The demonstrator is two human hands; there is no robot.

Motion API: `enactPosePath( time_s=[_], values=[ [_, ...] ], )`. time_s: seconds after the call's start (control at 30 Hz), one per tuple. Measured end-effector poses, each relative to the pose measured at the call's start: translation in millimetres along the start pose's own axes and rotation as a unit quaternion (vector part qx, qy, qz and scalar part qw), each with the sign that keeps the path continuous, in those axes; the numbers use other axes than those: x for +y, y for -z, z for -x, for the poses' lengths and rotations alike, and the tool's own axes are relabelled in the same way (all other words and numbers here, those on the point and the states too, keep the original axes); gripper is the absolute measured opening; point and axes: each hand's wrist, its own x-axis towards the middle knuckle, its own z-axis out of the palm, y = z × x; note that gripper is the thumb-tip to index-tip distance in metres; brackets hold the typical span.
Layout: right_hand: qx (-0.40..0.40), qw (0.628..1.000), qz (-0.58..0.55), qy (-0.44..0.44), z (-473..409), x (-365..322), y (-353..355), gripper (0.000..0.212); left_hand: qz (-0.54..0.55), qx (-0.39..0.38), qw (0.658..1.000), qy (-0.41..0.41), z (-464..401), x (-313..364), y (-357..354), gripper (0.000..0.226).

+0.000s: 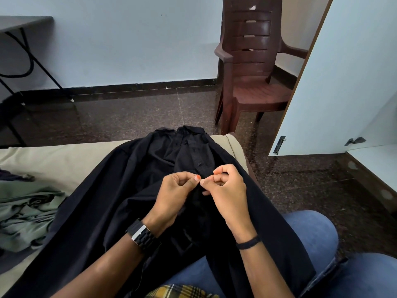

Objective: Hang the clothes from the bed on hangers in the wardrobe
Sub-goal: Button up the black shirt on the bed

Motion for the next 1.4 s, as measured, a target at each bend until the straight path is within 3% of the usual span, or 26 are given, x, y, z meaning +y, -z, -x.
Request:
enactPosePath(
  time_s=[0.1,0.23,0.3,0.37,0.4,0.47,0.57,0.63,0.73,0.8,0.87,0.93,1.0,1.13,1.23,1.33,1.4],
  values=[
    [-0.014,0.989,-0.128,-0.079,-3,0,0,0.028,0.02,-0.002,1.0,-0.006,0,-4,1,0.018],
    [-0.084,0.93,-0.316,-0.167,-7,2,3,0.023,0.065,-0.074,0.994,0.045,-4,-2,10,0.019],
    [-0.145,0.94,-0.262,-0.165,-10,6,8,0.02,0.049,-0.142,0.983,0.108,-11,2,19,0.014],
    [-0.251,0.954,-0.091,-0.132,-14,9,14,0.019,-0.016,-0.222,0.958,0.183,-19,6,31,0.012],
    [-0.309,0.944,0.002,-0.114,-16,10,17,0.018,-0.056,-0.266,0.937,0.218,-22,7,37,0.015],
    [-0.414,0.896,0.112,-0.111,-18,12,21,0.02,-0.124,-0.374,0.879,0.268,-22,9,43,0.012],
    [-0.521,0.826,0.156,-0.151,-19,12,20,0.02,-0.198,-0.486,0.796,0.303,-21,6,44,0.011],
    [-0.48,0.85,0.16,-0.147,-25,16,12,0.017,-0.242,-0.442,0.808,0.306,-26,4,41,0.016],
    [-0.272,0.935,0.205,-0.098,-42,29,-1,0.009,-0.256,-0.24,0.897,0.269,-44,-5,31,0.018],
    [-0.169,0.947,0.267,-0.062,-54,40,-8,0.014,-0.244,-0.121,0.934,0.233,-58,-12,25,0.015],
    [-0.142,0.939,0.312,-0.032,-63,50,-13,0.029,-0.344,-0.055,0.922,0.166,-69,-25,26,0.033],
    [-0.156,0.921,0.356,-0.015,-65,57,-19,0.044,-0.454,-0.054,0.882,0.112,-72,-38,27,0.052],
    [-0.175,0.891,0.419,0.001,-63,64,-24,0.051,-0.464,-0.073,0.878,0.093,-68,-50,25,0.056],
    [-0.197,0.862,0.467,0.015,-59,66,-25,0.034,-0.447,-0.082,0.884,0.109,-59,-56,27,0.048],
    [-0.236,0.848,0.474,-0.006,-54,57,-22,0.024,-0.478,-0.169,0.849,0.15,-48,-39,32,0.054],
    [-0.342,0.835,0.429,-0.051,-41,37,-16,0.03,-0.505,-0.262,0.805,0.167,-28,-12,37,0.059],
    [-0.444,0.795,0.401,-0.102,-29,23,-12,0.037,-0.516,-0.316,0.778,0.169,-12,6,40,0.055]
  ],
)
